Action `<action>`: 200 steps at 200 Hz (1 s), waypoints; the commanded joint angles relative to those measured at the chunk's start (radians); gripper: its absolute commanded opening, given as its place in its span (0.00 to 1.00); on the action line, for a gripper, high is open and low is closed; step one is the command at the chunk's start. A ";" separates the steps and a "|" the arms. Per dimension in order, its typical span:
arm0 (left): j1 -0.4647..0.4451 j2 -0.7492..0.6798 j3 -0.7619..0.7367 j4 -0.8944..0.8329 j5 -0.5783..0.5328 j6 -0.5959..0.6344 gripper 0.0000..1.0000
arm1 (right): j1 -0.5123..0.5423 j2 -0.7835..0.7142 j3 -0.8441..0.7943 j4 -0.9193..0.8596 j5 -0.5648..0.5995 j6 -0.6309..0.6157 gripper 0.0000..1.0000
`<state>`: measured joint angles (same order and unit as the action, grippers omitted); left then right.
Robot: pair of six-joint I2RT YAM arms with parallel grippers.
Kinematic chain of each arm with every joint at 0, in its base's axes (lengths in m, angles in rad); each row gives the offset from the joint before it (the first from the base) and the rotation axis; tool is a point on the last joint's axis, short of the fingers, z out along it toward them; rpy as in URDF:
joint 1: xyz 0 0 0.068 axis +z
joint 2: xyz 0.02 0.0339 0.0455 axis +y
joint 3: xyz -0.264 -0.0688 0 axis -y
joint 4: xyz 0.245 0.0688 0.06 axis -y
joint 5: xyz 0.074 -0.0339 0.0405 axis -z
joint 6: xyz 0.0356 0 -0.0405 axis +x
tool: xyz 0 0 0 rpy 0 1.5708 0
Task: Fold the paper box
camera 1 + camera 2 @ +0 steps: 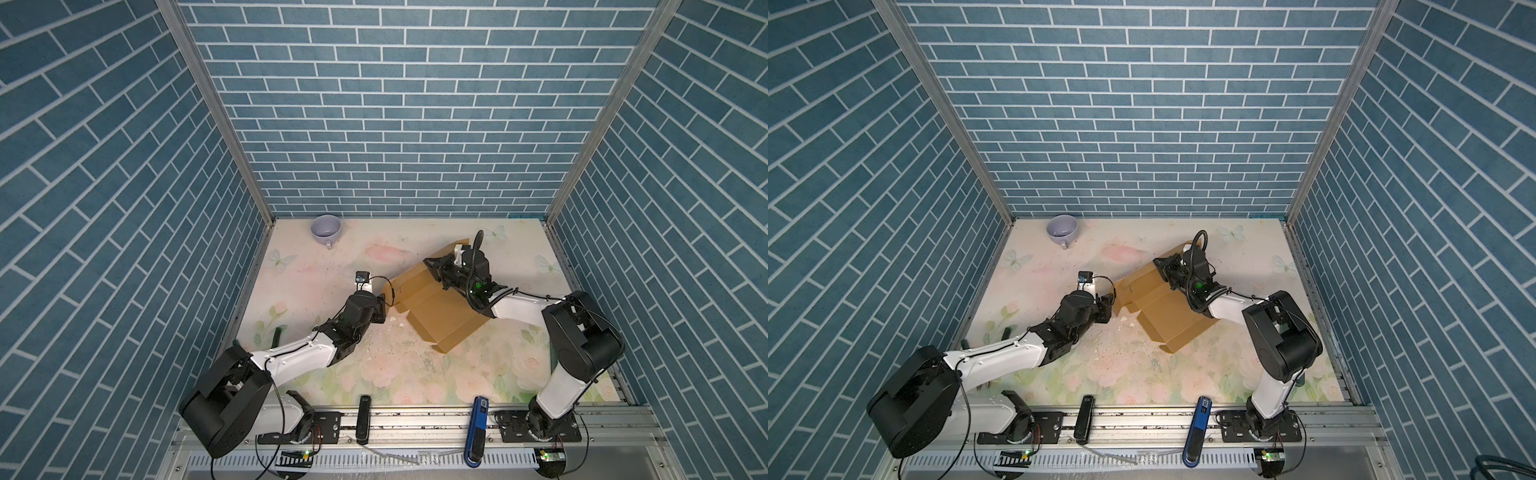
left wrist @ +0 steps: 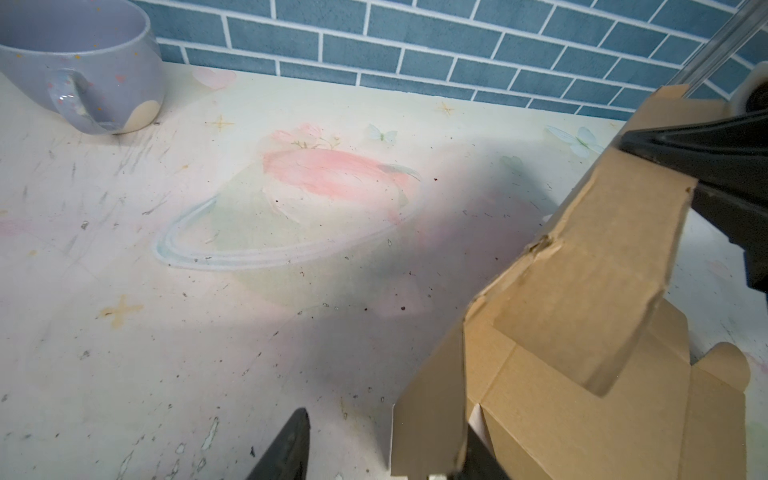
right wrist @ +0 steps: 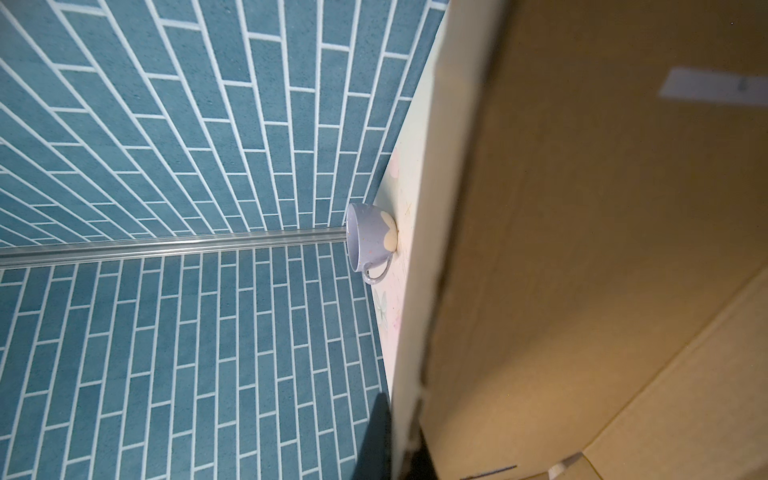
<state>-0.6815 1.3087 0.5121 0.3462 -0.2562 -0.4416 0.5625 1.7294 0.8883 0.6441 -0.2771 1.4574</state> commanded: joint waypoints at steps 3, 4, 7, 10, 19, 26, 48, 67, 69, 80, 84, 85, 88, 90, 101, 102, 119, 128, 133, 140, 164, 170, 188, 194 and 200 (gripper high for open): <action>-0.006 0.015 0.014 -0.009 0.031 -0.008 0.53 | -0.006 0.024 -0.032 0.004 -0.018 -0.058 0.03; -0.006 0.013 0.013 -0.009 0.031 -0.009 0.53 | -0.006 0.023 -0.032 0.004 -0.018 -0.058 0.03; -0.006 0.012 0.012 -0.007 0.030 -0.007 0.53 | -0.006 0.023 -0.032 0.005 -0.017 -0.058 0.03; -0.006 0.010 0.010 -0.007 0.029 -0.006 0.53 | -0.006 0.022 -0.032 0.005 -0.017 -0.058 0.03; -0.005 0.006 0.009 -0.007 0.028 0.001 0.54 | -0.007 0.022 -0.032 0.003 -0.018 -0.059 0.03; -0.004 0.005 0.011 -0.014 0.024 0.007 0.54 | -0.007 0.022 -0.032 -0.001 -0.018 -0.061 0.03; -0.003 0.005 0.022 -0.035 0.014 0.035 0.52 | -0.009 0.022 -0.036 -0.001 -0.019 -0.061 0.03; 0.002 -0.002 0.026 -0.050 0.014 0.043 0.49 | -0.011 0.017 -0.040 -0.004 -0.019 -0.062 0.02; 0.004 -0.005 0.026 -0.052 0.014 0.043 0.49 | -0.011 0.016 -0.041 -0.006 -0.019 -0.063 0.02; 0.011 -0.019 0.026 -0.068 0.017 0.044 0.49 | -0.012 0.013 -0.043 -0.007 -0.017 -0.063 0.02; 0.015 -0.025 0.027 -0.075 0.018 0.043 0.49 | -0.012 0.012 -0.044 -0.007 -0.017 -0.064 0.02; 0.016 -0.027 0.027 -0.077 0.018 0.044 0.49 | -0.012 0.012 -0.044 -0.007 -0.016 -0.065 0.02; 0.020 -0.032 0.028 -0.082 0.023 0.045 0.50 | -0.012 0.011 -0.045 -0.008 -0.016 -0.065 0.02; 0.023 -0.036 0.028 -0.087 0.026 0.044 0.50 | -0.013 0.010 -0.045 -0.008 -0.017 -0.066 0.02; 0.050 -0.052 0.032 -0.120 0.059 0.040 0.50 | -0.013 0.007 -0.046 -0.012 -0.017 -0.068 0.02; 0.053 -0.054 0.033 -0.123 0.064 0.041 0.50 | -0.013 0.007 -0.046 -0.012 -0.017 -0.068 0.02; 0.104 -0.069 0.034 -0.151 0.115 0.041 0.51 | -0.015 0.003 -0.048 -0.017 -0.021 -0.070 0.02; 0.120 -0.067 0.039 -0.164 0.116 0.049 0.51 | -0.015 0.000 -0.049 -0.021 -0.022 -0.073 0.02; 0.127 -0.062 0.042 -0.169 0.115 0.056 0.51 | -0.015 -0.002 -0.049 -0.025 -0.021 -0.075 0.02; 0.138 -0.052 0.047 -0.170 0.116 0.060 0.51 | -0.015 -0.005 -0.051 -0.028 -0.021 -0.078 0.02; 0.161 -0.008 0.067 -0.144 0.133 0.059 0.51 | -0.016 -0.007 -0.052 -0.034 -0.021 -0.081 0.02; 0.163 0.001 0.073 -0.138 0.133 0.063 0.51 | -0.016 -0.005 -0.051 -0.035 -0.022 -0.081 0.02; 0.165 0.010 0.084 -0.133 0.130 0.066 0.51 | -0.016 -0.005 -0.049 -0.034 -0.021 -0.081 0.02; 0.166 0.003 0.084 -0.133 0.130 0.066 0.51 | -0.017 -0.004 -0.051 -0.034 -0.021 -0.081 0.02; 0.167 -0.007 0.082 -0.135 0.125 0.069 0.51 | -0.018 -0.005 -0.051 -0.035 -0.020 -0.081 0.02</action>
<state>-0.5217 1.3094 0.5690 0.2153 -0.1352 -0.3912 0.5488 1.7298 0.8703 0.6582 -0.2928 1.4471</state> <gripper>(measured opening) 0.508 0.056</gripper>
